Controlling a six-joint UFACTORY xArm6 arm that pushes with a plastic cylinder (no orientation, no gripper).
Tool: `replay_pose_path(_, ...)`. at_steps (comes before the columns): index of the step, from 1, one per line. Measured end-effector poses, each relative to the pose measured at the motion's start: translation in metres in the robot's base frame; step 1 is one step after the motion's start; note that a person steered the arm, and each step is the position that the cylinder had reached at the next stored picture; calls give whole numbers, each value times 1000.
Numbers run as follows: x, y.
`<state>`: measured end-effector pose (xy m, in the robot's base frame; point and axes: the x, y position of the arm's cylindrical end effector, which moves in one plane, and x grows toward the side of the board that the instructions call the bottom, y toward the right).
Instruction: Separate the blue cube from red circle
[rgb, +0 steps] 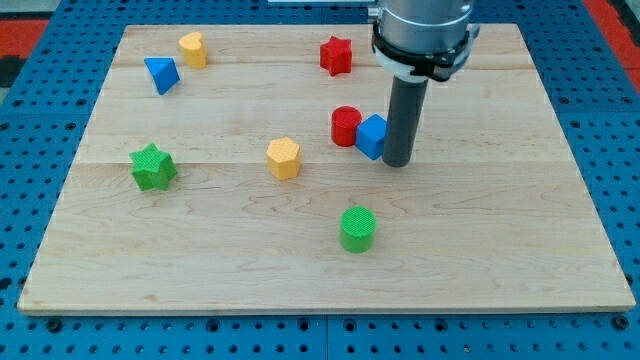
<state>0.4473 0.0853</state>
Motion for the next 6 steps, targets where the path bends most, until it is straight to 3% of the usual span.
replay_pose_path(2, 20, -15)
replay_pose_path(4, -61, -46)
replay_pose_path(6, -81, 4)
